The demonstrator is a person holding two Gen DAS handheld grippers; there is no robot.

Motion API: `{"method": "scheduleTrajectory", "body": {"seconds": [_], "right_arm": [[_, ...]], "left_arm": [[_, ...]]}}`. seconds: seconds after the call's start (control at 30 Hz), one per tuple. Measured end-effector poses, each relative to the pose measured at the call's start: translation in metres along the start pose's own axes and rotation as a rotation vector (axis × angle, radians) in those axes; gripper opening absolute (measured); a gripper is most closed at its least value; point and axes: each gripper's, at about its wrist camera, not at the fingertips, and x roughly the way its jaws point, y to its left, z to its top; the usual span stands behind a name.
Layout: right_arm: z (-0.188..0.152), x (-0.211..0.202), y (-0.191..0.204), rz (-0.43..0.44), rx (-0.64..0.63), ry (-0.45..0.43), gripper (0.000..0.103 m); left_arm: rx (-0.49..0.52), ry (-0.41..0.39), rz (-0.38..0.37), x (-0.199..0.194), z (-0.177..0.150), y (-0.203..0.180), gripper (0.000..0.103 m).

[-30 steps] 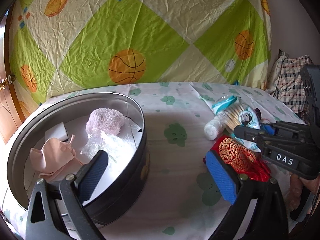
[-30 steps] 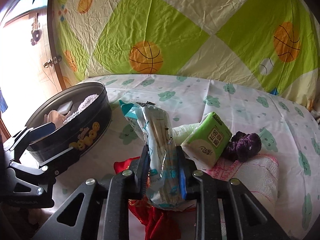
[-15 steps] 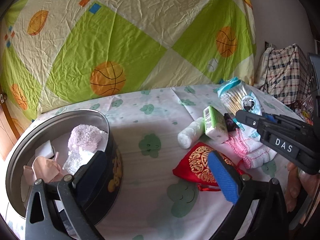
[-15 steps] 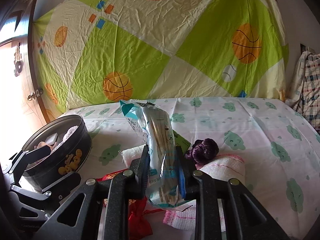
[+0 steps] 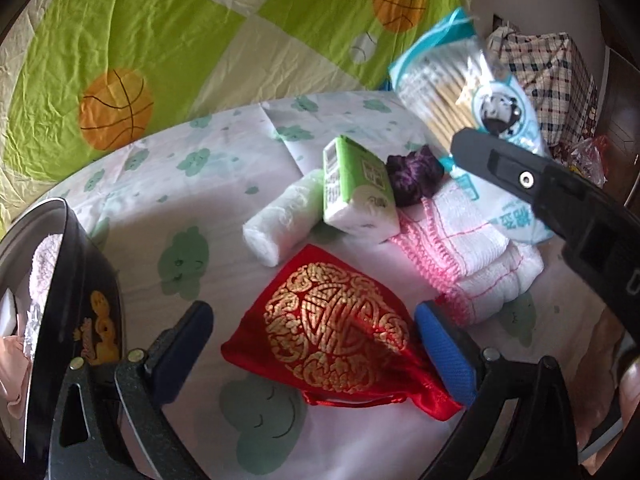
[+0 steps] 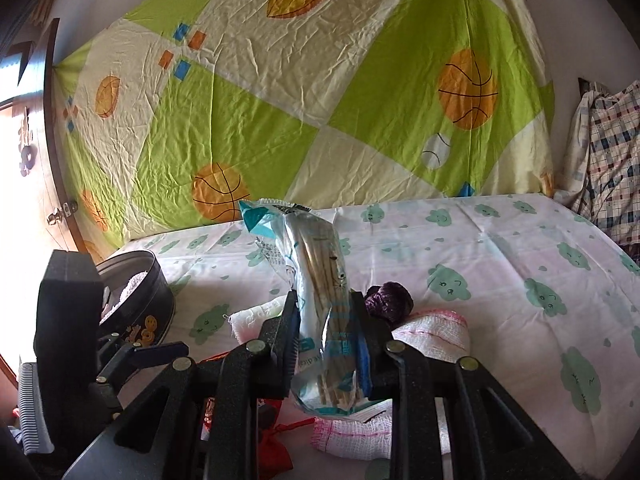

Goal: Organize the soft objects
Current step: 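Grasp the red embroidered pouch with the left gripper while the right gripper holds the swab pack, then carry the red pouch and swab pack over the tin with both grippers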

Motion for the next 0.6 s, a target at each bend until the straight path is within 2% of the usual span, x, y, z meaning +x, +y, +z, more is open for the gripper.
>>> {"method": "scheduleTrajectory", "body": {"seconds": [0.03,0.07,0.13,0.17,0.27,0.37,0.6], "right_arm": [[0.0,0.0,0.0,-0.001,0.001,0.002,0.026],[0.0,0.0,0.0,-0.003,0.0,0.002,0.026],[0.0,0.0,0.002,-0.004,-0.006,-0.001,0.026],[0.0,-0.001,0.003,-0.005,-0.008,-0.004,0.026],[0.0,-0.001,0.002,-0.004,-0.005,-0.005,0.026],[0.0,-0.001,0.002,-0.003,-0.003,-0.005,0.026],[-0.001,-0.004,0.004,-0.012,-0.016,-0.02,0.026]], "left_arm": [[-0.005,0.009,-0.007,0.002,0.0,0.001,0.096],[-0.005,0.014,-0.016,0.003,0.0,0.001,0.083],[-0.002,0.027,-0.034,0.004,0.0,0.0,0.068],[-0.005,0.034,-0.039,0.005,0.0,0.001,0.05],[-0.028,0.023,-0.054,0.003,0.0,0.006,0.03],[-0.054,0.009,-0.07,0.001,0.0,0.011,0.024],[-0.075,-0.063,-0.033,-0.013,-0.002,0.016,0.024]]}}
